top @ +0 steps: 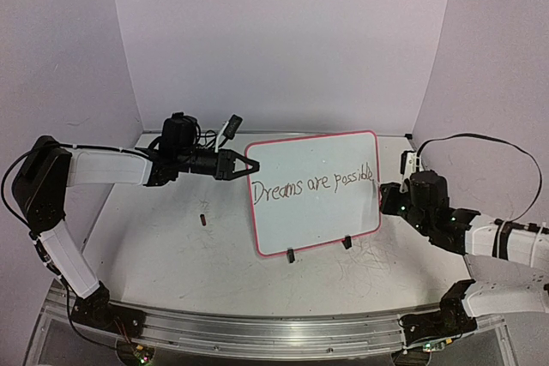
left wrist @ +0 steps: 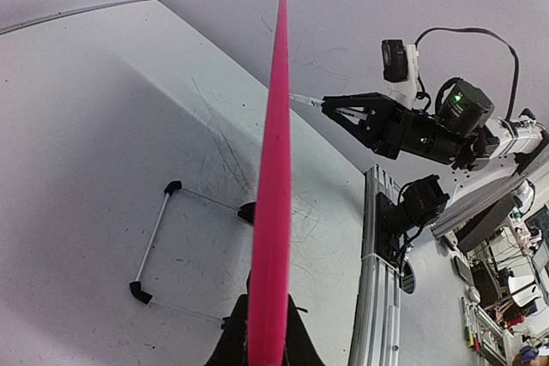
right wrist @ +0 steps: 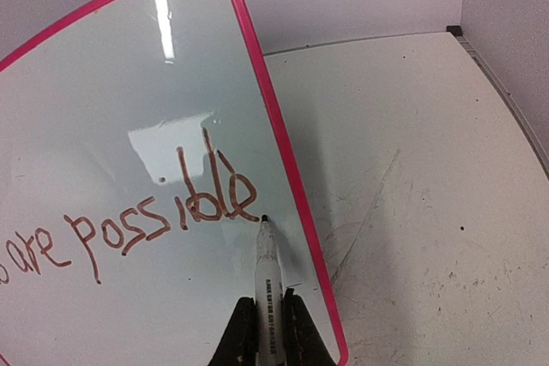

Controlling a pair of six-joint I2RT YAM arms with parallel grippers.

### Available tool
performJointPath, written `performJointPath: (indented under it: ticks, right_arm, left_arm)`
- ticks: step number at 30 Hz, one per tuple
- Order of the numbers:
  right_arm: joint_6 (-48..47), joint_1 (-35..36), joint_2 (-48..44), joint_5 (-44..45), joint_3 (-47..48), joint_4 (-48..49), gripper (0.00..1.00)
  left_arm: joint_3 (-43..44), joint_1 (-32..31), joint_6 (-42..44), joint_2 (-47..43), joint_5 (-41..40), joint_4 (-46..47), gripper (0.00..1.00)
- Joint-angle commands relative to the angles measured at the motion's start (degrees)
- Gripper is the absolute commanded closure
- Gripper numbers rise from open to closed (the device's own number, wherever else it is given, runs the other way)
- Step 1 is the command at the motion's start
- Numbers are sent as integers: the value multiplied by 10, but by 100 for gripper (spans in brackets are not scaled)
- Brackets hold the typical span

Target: Write a sentence on the whiteboard

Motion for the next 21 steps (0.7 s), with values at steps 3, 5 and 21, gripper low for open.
performJointPath:
  ticks: [3,5,21]
  right_arm:
    - [-8,-5,29,22,9,37,100]
    - [-7,-5,26,25,13,33,100]
    - [-33,-5,-183,16,62,-110,100]
  left_arm:
    - [9,0,12,-17,-14,-14,100]
    - [8,0,12,-17,-14,-14,100]
    - [13,1,14,-34,-39,-23,72]
